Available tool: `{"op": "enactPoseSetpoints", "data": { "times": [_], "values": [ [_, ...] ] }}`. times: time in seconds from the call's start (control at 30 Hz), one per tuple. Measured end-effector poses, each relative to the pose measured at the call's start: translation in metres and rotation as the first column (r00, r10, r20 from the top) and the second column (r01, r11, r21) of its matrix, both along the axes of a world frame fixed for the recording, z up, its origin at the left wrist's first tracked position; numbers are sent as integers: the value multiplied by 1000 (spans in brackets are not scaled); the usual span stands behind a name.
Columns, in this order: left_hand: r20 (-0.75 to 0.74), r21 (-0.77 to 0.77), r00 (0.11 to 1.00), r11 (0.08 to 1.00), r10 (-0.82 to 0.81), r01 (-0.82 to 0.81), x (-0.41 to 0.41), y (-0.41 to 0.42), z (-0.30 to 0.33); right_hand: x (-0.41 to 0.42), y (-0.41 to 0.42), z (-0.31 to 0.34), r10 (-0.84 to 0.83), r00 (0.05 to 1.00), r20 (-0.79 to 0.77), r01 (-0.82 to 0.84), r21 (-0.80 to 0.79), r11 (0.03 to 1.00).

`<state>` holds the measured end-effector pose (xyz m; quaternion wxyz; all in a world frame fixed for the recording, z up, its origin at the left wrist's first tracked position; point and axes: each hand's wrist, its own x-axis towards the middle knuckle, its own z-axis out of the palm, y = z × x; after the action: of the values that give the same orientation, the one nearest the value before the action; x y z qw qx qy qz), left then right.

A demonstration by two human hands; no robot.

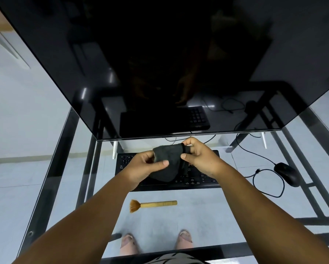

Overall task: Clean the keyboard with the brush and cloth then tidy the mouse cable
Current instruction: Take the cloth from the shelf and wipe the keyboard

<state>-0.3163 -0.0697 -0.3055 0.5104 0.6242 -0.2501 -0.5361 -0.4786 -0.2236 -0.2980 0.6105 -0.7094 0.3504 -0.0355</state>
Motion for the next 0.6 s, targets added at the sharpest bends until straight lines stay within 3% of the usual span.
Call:
{"op": "enactPoseSetpoints", "data": {
  "times": [0.13, 0.33, 0.47, 0.6],
  "values": [
    [-77, -20, 994, 996, 81, -83, -3, 7, 3, 3, 7, 4, -6, 1000, -2, 6, 8, 1000],
    [-12, 77, 984, 981, 177, -176, -2, 30, 0, 6, 24, -18, -105, 994, 13, 104, 52, 993],
    [-41, 118, 952, 947, 305, -298, -1, 56, -9, 1, 44, -38, -153, 988, 10, 153, -78, 985],
    [-146, 177, 904, 910, 402, -376, -5, 81, -15, -2, 74, -57, 56, 998, -41, -66, -277, 959]
  ]
}}
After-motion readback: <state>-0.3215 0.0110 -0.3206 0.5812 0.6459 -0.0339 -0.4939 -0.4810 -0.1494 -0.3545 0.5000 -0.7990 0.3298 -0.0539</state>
